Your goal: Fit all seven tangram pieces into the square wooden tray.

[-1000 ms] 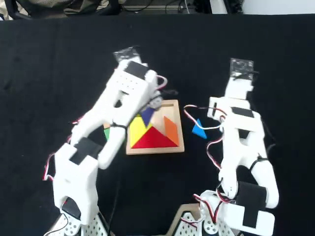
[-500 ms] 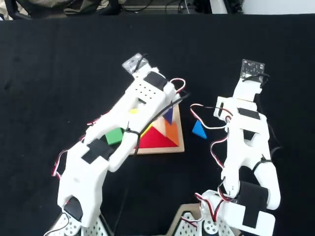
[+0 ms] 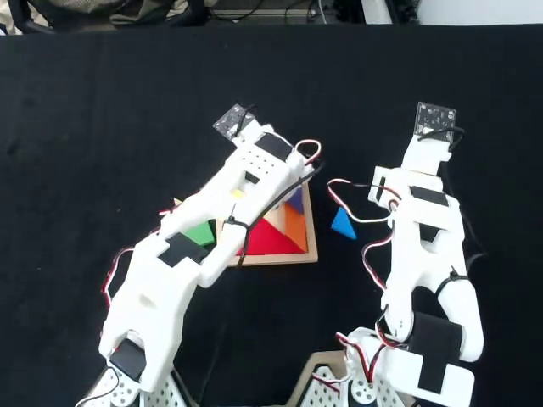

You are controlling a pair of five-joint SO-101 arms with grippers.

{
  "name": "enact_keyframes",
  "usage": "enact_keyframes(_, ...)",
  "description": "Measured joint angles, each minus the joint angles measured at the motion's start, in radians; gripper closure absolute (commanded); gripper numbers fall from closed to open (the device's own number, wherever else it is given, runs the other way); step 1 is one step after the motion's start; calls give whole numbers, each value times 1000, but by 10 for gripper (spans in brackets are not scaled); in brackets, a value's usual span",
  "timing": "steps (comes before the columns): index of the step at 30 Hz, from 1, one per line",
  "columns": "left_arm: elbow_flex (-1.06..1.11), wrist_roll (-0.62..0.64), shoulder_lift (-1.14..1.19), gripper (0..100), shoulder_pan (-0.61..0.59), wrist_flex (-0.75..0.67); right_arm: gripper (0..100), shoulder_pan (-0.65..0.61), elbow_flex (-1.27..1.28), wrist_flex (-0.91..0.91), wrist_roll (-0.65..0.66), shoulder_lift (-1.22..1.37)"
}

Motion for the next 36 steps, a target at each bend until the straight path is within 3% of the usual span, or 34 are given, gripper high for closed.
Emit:
enact_keyframes(3,-8,-8,3,790,0,0,983,0,0,0,0,0)
enact_keyframes(10,-26,-34,3,608,0,57,983,0,0,0,0,0)
enact_keyframes(22,-153,-57,3,604,17,282,983,0,0,0,0,0)
enact_keyframes(26,-203,-181,3,604,-11,404,983,0,0,0,0,0)
enact_keyframes(31,-405,-416,-6,612,-158,624,983,0,0,0,0,0)
enact_keyframes(36,-399,-672,-126,772,-292,660,983,-61,0,0,0,0)
